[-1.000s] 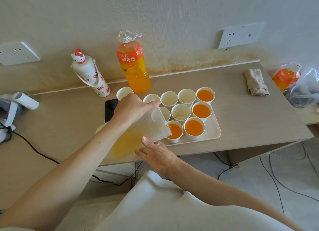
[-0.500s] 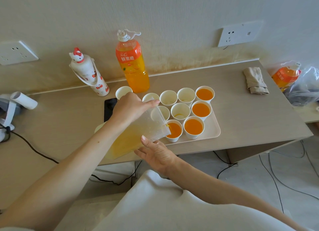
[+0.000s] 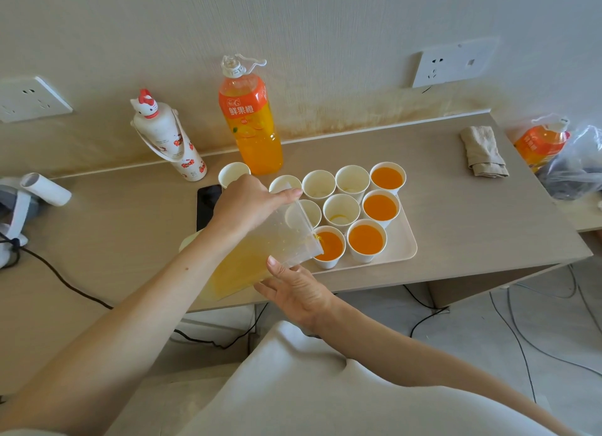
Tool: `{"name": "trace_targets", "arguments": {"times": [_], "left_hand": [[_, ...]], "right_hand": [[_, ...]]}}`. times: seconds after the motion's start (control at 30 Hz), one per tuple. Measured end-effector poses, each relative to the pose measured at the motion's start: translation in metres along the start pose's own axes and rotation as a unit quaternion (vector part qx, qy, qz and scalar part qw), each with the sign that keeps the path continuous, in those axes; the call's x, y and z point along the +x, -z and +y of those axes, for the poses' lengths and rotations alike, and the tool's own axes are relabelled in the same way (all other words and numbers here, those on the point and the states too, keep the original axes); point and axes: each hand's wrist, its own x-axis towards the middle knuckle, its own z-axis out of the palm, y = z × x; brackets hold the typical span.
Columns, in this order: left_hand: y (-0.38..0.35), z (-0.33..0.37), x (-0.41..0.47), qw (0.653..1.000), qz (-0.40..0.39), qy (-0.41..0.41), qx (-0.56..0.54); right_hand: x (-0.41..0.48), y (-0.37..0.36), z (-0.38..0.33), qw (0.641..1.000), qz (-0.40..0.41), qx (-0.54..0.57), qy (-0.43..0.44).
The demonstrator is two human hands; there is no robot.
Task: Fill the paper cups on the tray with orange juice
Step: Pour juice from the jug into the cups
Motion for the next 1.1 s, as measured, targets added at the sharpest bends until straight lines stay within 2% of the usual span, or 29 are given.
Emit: {"name": "trace_targets", "arguments": {"times": [0.7, 0.93, 1.1], "left_hand": [[0.001, -0.003, -0.001, 1.000, -0.005, 0.001, -0.024], [-0.002, -0.015, 0.003, 0.996, -0.008, 0.015, -0.088], [-0.006, -0.031, 0.009, 0.987, -0.022, 0.027, -0.157]], "right_hand": [[0.003, 0.001, 0.003, 1.000, 0.013, 0.013, -0.003], [0.007, 0.003, 0.005, 0.999, 0.025, 0.023, 0.009], [0.009, 0.005, 0.008, 0.998, 0.064, 0.005, -0.008]]}}
